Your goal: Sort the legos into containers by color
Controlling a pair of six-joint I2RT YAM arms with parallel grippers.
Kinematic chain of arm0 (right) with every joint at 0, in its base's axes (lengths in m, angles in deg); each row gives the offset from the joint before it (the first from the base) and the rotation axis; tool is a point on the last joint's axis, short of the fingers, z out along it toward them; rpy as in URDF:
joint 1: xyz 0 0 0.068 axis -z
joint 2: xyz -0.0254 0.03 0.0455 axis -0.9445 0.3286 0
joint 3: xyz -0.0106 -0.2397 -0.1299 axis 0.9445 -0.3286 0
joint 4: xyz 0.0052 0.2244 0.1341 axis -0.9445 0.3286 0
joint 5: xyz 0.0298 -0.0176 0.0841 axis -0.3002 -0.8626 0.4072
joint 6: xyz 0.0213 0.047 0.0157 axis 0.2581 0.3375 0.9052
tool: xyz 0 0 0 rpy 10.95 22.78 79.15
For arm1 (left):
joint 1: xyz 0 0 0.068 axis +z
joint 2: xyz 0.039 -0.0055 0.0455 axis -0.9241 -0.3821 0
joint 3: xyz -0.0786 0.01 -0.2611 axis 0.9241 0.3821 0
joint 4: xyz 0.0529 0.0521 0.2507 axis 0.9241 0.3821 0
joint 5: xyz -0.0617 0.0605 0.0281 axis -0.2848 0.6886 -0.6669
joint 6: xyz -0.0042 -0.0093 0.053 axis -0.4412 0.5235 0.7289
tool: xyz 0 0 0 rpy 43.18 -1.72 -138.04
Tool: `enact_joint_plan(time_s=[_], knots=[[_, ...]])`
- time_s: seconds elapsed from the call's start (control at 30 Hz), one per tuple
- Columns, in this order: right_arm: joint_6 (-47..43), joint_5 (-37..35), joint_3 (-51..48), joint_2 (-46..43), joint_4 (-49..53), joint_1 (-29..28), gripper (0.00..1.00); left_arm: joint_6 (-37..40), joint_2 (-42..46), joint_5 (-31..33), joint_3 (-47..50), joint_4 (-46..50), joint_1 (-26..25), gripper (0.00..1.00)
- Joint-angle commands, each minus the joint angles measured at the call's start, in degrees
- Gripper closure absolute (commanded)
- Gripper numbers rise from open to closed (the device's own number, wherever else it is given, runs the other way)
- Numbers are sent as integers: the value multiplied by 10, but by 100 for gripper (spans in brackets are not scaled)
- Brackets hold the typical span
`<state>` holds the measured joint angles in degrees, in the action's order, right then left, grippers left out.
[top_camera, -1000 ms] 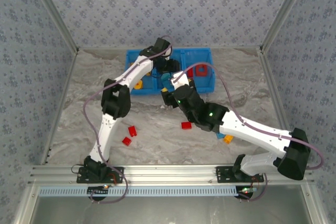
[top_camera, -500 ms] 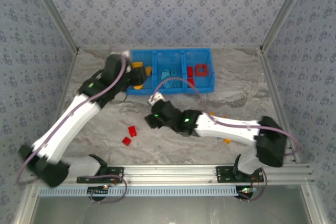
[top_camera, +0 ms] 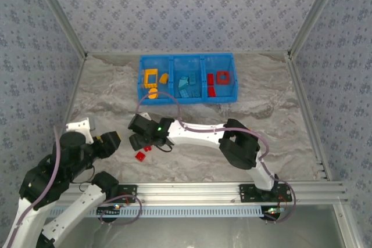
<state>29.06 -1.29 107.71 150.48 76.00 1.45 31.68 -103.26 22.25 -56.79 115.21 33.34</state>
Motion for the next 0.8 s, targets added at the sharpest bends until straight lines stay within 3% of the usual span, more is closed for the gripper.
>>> enact_joint_plan(time_s=[0.0, 0.37, 0.77], knots=[[37, 11, 40, 32, 82, 3, 15, -20, 2, -13, 7, 38, -3, 39], [41, 29, 84, 88, 97, 9, 33, -18, -13, -27, 16, -3, -3, 39], [37, 23, 76, 87, 105, 14, 52, -11, -24, -36, 22, -17, -3, 39]])
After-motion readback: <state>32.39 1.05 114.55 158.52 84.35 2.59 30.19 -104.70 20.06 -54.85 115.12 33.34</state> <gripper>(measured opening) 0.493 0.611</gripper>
